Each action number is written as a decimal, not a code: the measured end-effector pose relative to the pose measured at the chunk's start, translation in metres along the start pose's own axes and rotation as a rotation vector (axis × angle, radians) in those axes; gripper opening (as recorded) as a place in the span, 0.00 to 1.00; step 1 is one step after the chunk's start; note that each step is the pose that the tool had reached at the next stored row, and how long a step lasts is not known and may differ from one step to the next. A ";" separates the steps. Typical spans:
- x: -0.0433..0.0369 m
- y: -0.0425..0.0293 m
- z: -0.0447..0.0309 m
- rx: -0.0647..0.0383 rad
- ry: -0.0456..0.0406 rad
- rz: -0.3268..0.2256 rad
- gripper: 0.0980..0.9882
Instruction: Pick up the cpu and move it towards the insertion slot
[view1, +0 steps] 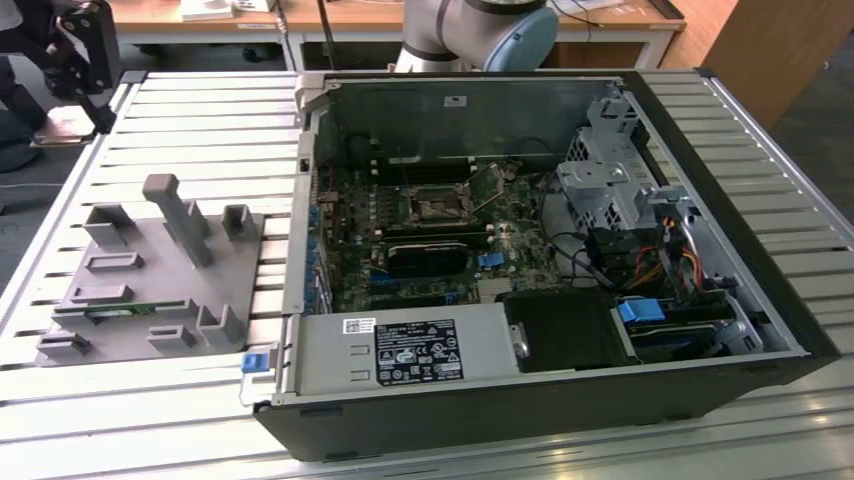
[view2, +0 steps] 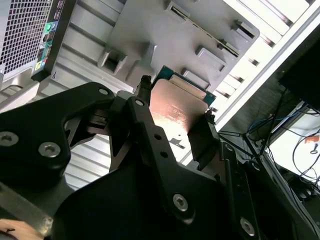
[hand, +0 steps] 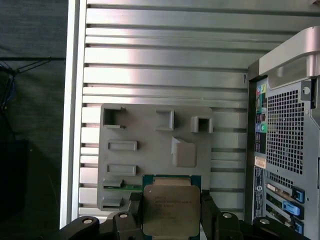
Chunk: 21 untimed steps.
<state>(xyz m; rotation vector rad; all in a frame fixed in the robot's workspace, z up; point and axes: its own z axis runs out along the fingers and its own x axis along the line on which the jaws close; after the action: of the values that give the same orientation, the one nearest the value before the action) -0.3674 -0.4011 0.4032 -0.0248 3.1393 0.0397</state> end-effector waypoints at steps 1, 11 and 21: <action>-0.0011 0.0000 0.0000 0.000 0.0000 0.000 0.50; -0.0151 -0.0002 0.0000 0.000 0.0000 0.000 0.50; -0.0297 -0.0005 0.0000 0.000 0.0000 0.000 0.50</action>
<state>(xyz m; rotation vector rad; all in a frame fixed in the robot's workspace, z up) -0.3377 -0.4012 0.4033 -0.0241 3.1394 0.0397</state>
